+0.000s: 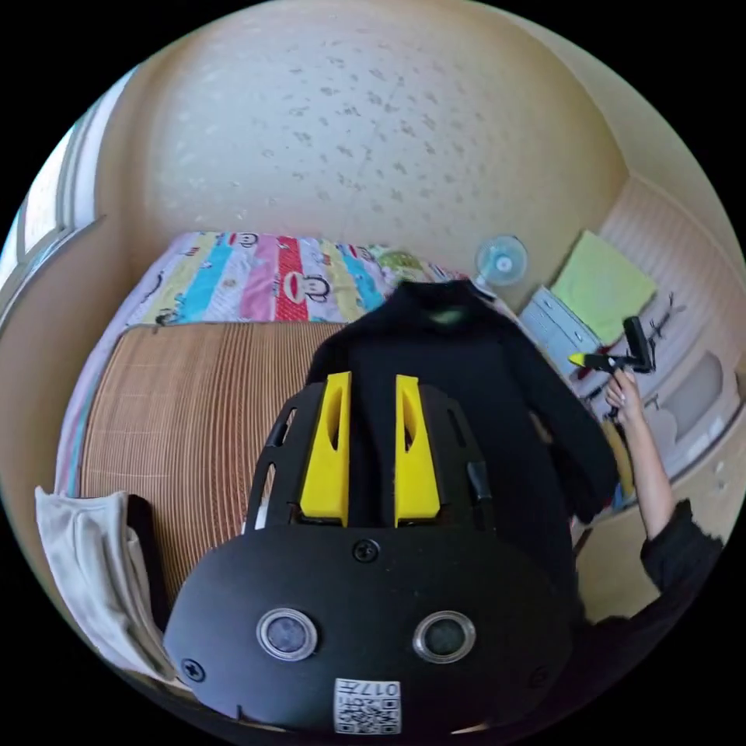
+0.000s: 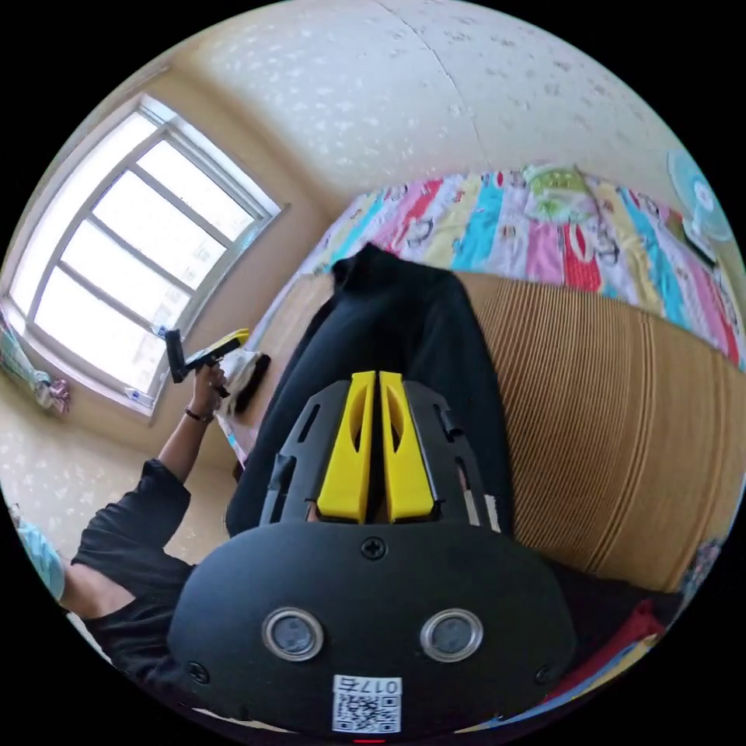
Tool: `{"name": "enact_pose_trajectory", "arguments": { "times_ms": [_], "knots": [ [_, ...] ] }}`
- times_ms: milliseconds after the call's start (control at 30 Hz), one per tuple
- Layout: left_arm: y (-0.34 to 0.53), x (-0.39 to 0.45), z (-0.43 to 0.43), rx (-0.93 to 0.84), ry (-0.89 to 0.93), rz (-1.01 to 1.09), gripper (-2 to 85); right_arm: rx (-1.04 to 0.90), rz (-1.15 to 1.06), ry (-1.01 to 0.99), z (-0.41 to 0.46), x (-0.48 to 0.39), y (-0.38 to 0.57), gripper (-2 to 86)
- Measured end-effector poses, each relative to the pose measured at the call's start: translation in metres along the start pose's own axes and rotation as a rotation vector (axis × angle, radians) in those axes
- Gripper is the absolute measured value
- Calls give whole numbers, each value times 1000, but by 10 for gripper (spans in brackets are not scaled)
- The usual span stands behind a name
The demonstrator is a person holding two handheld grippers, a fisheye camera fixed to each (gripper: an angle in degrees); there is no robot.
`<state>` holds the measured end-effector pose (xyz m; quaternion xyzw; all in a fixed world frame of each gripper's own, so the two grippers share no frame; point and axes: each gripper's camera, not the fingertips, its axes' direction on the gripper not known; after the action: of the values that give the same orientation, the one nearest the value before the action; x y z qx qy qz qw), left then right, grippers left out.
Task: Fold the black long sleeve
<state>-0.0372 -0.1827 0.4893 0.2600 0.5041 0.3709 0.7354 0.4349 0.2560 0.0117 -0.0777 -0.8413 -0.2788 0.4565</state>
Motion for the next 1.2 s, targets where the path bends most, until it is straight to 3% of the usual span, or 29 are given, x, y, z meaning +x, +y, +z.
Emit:
{"name": "enact_pose_trajectory", "arguments": {
  "times_ms": [133,267,367,500,667,800,867,967,1033,1200],
  "knots": [
    [95,-18,65,-262,22,-37,122,-219,80,26,150,30,92,76],
    [165,-20,72,-325,8,-88,120,-332,83,71,243,6,181,73],
    [193,-16,69,-363,-47,-83,98,-187,105,311,240,-17,227,36],
    [214,8,43,-325,-197,-10,59,-231,58,378,238,-39,266,21],
    [259,20,-17,-358,-75,-137,41,-345,52,464,213,-76,347,14],
    [299,26,-66,-434,-4,-226,43,-466,129,398,197,-80,400,13],
    [305,10,-93,-372,66,-292,48,-471,148,313,177,-80,419,13],
    [312,-61,-159,-110,113,-553,89,-383,146,273,137,-77,424,13],
    [333,-128,-210,122,66,-812,116,-334,171,212,115,-70,423,13],
    [377,-205,-251,322,-141,-1126,160,-252,240,97,79,-56,427,15]
  ]
}}
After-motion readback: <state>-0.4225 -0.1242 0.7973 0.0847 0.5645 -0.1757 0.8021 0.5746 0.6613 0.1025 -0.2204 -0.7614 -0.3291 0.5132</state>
